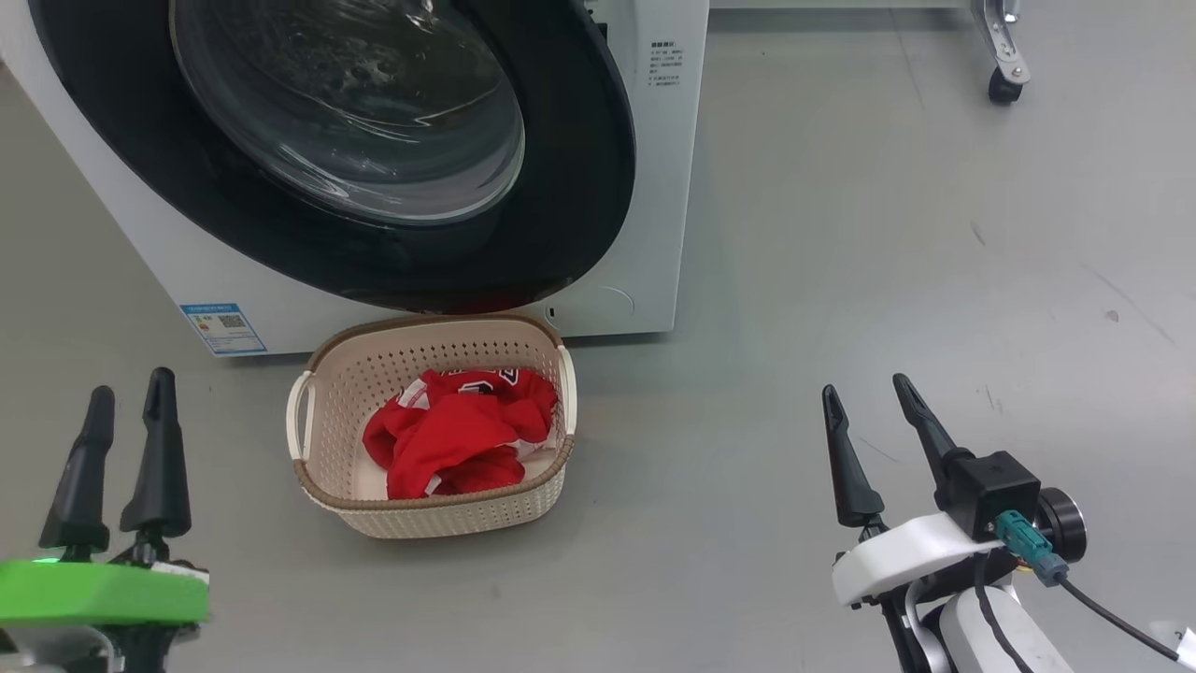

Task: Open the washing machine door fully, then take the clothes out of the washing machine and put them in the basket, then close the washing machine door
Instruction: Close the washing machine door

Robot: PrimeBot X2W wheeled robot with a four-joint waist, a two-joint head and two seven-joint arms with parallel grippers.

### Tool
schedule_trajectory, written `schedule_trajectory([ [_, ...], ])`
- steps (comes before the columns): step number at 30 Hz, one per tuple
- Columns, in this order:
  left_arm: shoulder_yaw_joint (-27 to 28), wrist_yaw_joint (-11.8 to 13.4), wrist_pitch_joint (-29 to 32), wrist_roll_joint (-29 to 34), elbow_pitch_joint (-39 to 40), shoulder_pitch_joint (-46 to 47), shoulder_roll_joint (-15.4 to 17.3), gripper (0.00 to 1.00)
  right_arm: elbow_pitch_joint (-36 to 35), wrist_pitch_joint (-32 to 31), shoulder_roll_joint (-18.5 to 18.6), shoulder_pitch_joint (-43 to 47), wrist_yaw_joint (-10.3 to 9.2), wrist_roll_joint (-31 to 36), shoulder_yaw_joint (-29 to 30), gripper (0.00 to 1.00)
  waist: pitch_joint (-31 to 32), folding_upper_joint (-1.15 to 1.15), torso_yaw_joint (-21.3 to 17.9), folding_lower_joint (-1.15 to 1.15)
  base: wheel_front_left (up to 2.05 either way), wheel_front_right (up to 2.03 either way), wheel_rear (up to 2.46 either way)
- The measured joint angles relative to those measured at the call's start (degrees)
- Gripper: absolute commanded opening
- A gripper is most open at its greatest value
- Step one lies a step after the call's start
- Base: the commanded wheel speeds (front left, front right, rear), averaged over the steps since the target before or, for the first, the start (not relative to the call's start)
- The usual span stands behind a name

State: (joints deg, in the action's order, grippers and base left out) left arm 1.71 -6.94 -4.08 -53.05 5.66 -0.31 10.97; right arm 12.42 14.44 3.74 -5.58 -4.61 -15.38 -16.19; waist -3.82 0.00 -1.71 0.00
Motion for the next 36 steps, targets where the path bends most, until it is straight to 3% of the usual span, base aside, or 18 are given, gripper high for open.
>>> schedule_trajectory([
  [4, -1.8, 0.2, -3.5, 9.9, 0.4, -1.6, 1.9, 1.0, 0.0, 0.0, 0.0, 0.5, 0.0, 0.5, 0.0, 1.0, 1.4, 0.0, 0.1, 0.0, 0.0, 0.0, 0.0],
  [18, -9.6, 8.4, -5.7, 26.7, -1.9, -9.1, 3.4, 1.0, 0.0, 0.0, -0.1, 4.4, 0.02, 0.5, -0.5, 1.0, 4.1, 0.0, -0.5, 0.0, 0.0, 0.0, 0.0],
  [23, -11.2, 10.9, -5.7, 29.0, -2.9, -10.3, 3.0, 1.0, 0.0, 0.0, -0.1, 5.3, 0.02, 0.5, -0.6, 1.0, 4.3, 0.0, -0.7, 0.0, 0.0, 0.0, 0.0],
  [36, -11.7, 12.5, -5.7, 30.5, -3.6, -11.3, 0.4, 1.0, 0.0, 0.0, -0.2, 6.1, 0.02, 0.6, -0.5, 1.0, 4.5, 0.0, -0.7, 0.0, 0.0, 0.0, 0.0],
])
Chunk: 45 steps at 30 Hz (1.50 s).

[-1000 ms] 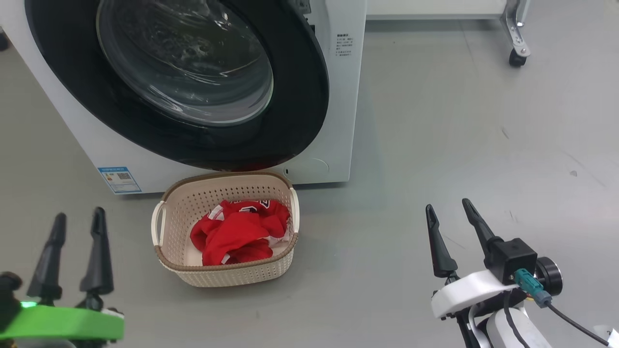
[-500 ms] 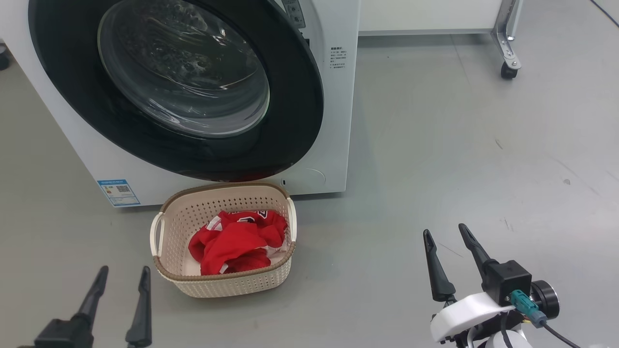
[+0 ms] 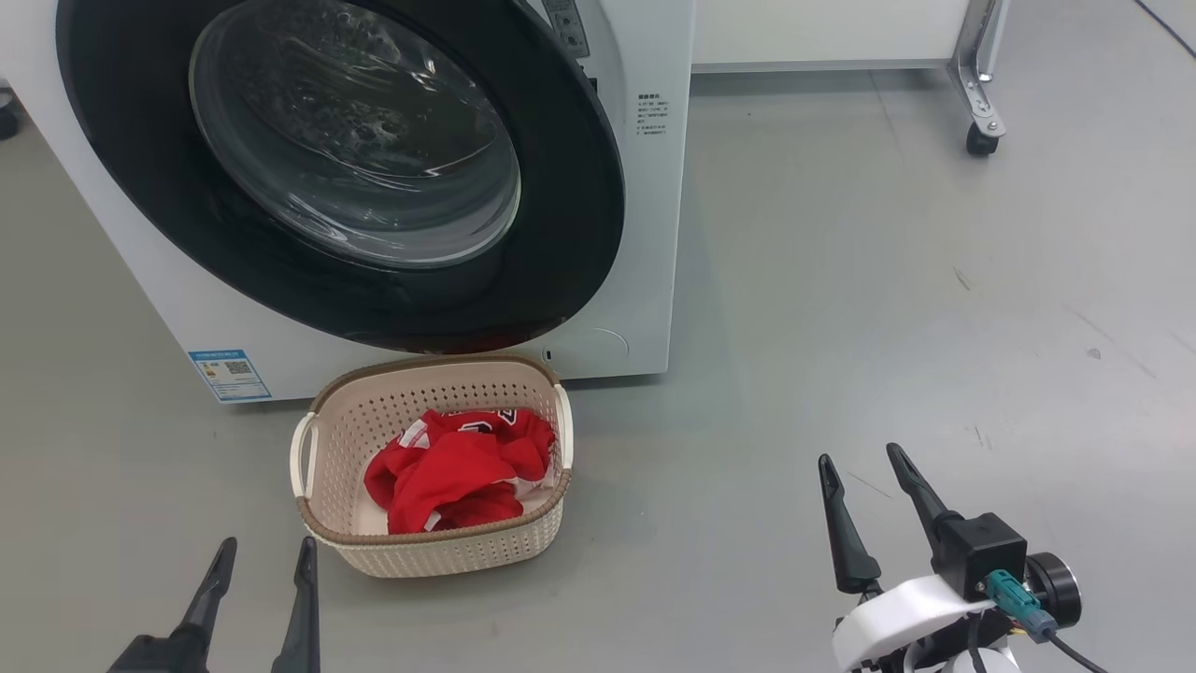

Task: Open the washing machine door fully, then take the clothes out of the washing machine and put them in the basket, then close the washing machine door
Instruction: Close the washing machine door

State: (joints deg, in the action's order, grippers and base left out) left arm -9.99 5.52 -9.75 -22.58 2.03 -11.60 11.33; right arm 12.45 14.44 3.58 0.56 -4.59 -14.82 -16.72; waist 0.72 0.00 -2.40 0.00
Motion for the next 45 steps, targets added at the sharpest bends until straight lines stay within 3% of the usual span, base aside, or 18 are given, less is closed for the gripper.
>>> schedule_trajectory([
  [16, 0.7, 0.7, -0.4, 1.1, 0.0, -0.2, -1.5, 1.0, -0.1, 0.0, 0.0, 0.1, -0.01, 0.3, 0.3, 1.0, -0.4, 0.0, 0.3, 0.0, 0.0, 0.0, 0.0],
  [17, 0.7, 0.7, -0.4, 1.3, 0.0, -0.2, -1.5, 1.0, -0.1, 0.0, 0.0, 0.1, -0.01, 0.3, 0.3, 0.67, -0.4, 0.0, 0.3, 0.0, 0.0, 0.0, 0.0],
  [18, 0.8, 0.7, -0.4, 1.5, 0.0, -0.2, -1.6, 1.0, -0.1, 0.0, 0.0, 0.1, -0.01, 0.3, 0.4, 0.21, -0.5, 0.0, 0.3, 0.0, 0.0, 0.0, 0.0],
  [19, 0.8, 0.7, -0.4, 1.6, 0.0, -0.2, -1.7, 1.0, -0.1, 0.0, 0.0, 0.1, 0.0, 0.3, 0.4, 0.0, -0.5, 0.0, 0.4, 0.0, 0.0, 0.0, 0.0],
  [32, 0.5, 0.7, -0.4, 2.8, 0.9, 0.0, -3.1, 1.0, -0.4, 0.0, 0.0, -0.9, 1.6, 0.3, -0.4, 0.0, -2.4, 0.0, 1.6, 0.0, 0.0, 0.0, 0.0],
  [45, -1.1, 0.8, 0.1, 4.1, 3.2, 4.3, -3.4, 1.0, -0.8, -1.5, 0.3, -15.1, 4.5, 1.8, -2.1, 0.0, -8.1, 0.0, 5.1, 0.0, 0.0, 0.0, 0.0],
])
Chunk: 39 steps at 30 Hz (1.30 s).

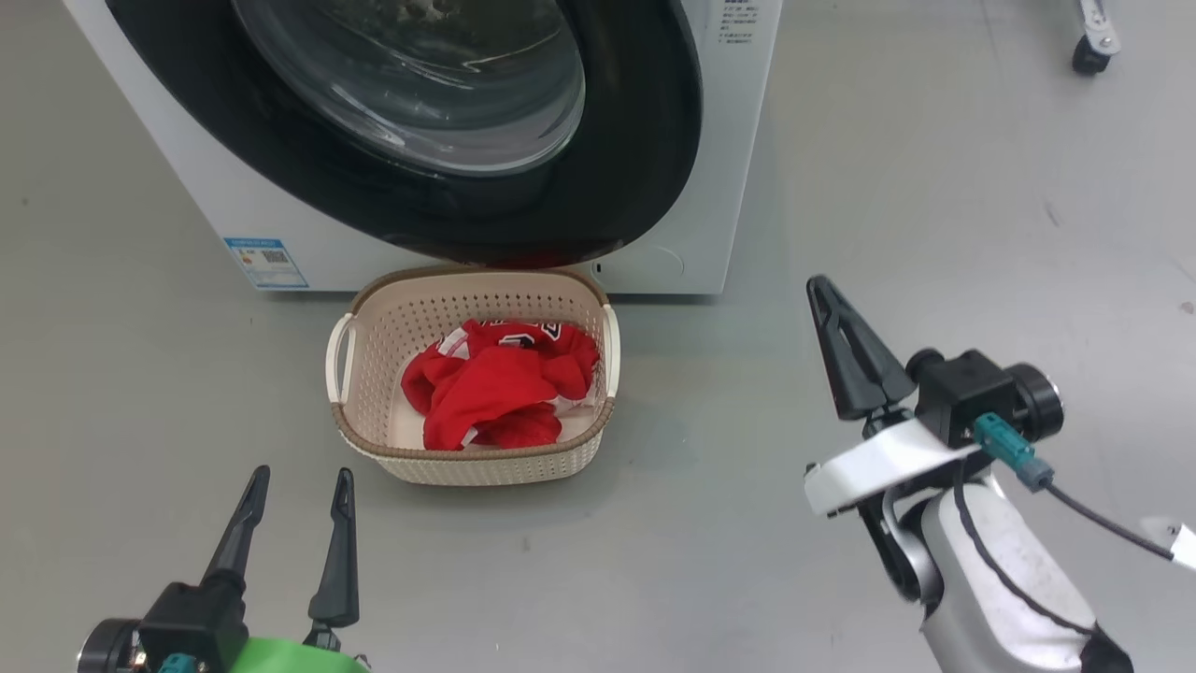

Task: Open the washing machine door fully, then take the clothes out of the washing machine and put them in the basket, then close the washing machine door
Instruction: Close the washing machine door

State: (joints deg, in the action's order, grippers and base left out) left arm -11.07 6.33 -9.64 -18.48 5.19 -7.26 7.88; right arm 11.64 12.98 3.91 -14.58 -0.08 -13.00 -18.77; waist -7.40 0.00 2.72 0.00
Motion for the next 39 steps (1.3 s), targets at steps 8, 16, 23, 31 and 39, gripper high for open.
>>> schedule_trajectory([
  [8, -1.6, 0.0, 0.0, 0.4, 0.5, 4.3, -1.0, 1.0, 1.6, -2.9, 2.0, -10.9, 1.2, 2.1, 0.3, 0.0, -4.8, 0.0, 3.3, 0.0, 0.0, 0.0, 0.0],
  [16, -3.0, -0.7, -0.6, 0.4, -0.3, 8.5, -2.1, 1.0, 5.3, -5.1, 2.6, -19.4, 2.55, 1.4, 2.1, 0.0, -9.1, 0.0, 7.6, 0.0, 0.0, 0.0, 0.0],
  [23, -4.0, -1.5, -1.3, 0.1, -2.3, 10.6, -3.1, 1.0, 9.2, -5.6, 4.5, -25.1, 3.18, 1.4, 3.6, 0.0, -11.8, 0.0, 11.5, 0.0, 0.0, 0.0, 0.0],
  [31, -4.2, -1.6, -1.9, 0.1, -3.9, 11.3, -3.3, 1.0, 13.2, -6.0, 6.0, -29.7, 3.75, 1.4, 4.6, 0.0, -13.7, 0.0, 14.5, 0.0, 0.0, 0.0, 0.0],
  [39, -4.4, -1.7, -2.7, 0.0, -5.4, 12.3, -3.7, 1.0, 16.9, -6.1, 7.1, -33.9, 4.16, 1.4, 5.3, 0.0, -14.8, 0.0, 16.5, 0.0, 0.0, 0.0, 0.0],
])
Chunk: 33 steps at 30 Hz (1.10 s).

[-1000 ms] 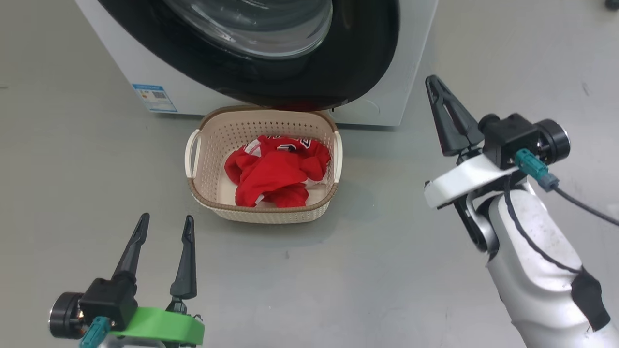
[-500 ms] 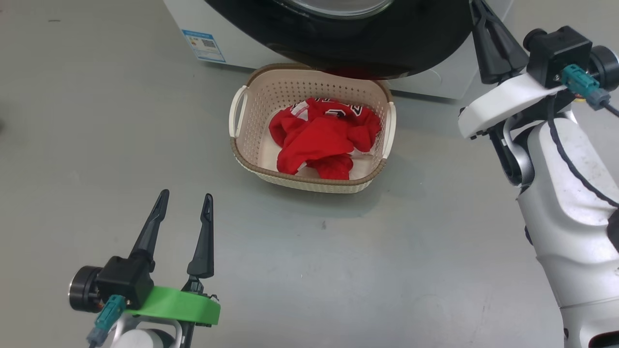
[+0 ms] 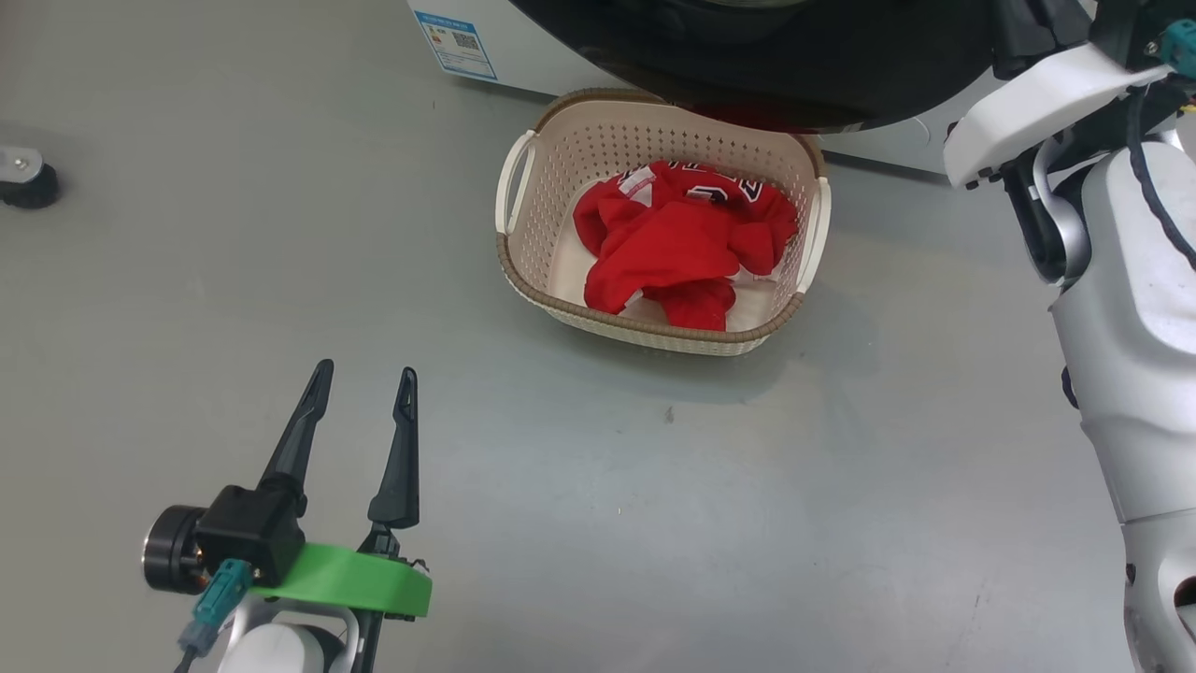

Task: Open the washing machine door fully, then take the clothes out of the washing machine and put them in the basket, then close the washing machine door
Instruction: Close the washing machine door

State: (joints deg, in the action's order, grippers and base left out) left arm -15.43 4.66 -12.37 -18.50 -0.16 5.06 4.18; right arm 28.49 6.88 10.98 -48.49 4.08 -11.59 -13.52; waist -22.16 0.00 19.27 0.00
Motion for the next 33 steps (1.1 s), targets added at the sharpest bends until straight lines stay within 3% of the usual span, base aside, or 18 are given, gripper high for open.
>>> schedule_trajectory([
  [18, -1.8, -1.0, -0.9, -0.1, -2.1, 3.3, -1.1, 1.0, 7.7, 0.0, 3.9, -9.9, 0.38, 0.6, 1.6, 0.0, -3.1, 0.0, 2.4, 0.0, 0.0, 0.0, 0.0],
  [33, -3.5, -1.5, -1.4, -0.1, -3.1, 5.9, -1.5, 1.0, 13.4, 0.3, 7.3, -18.1, -0.69, 0.1, 4.7, 0.0, -5.7, 0.0, 4.5, 0.0, 0.0, 0.0, 0.0],
])
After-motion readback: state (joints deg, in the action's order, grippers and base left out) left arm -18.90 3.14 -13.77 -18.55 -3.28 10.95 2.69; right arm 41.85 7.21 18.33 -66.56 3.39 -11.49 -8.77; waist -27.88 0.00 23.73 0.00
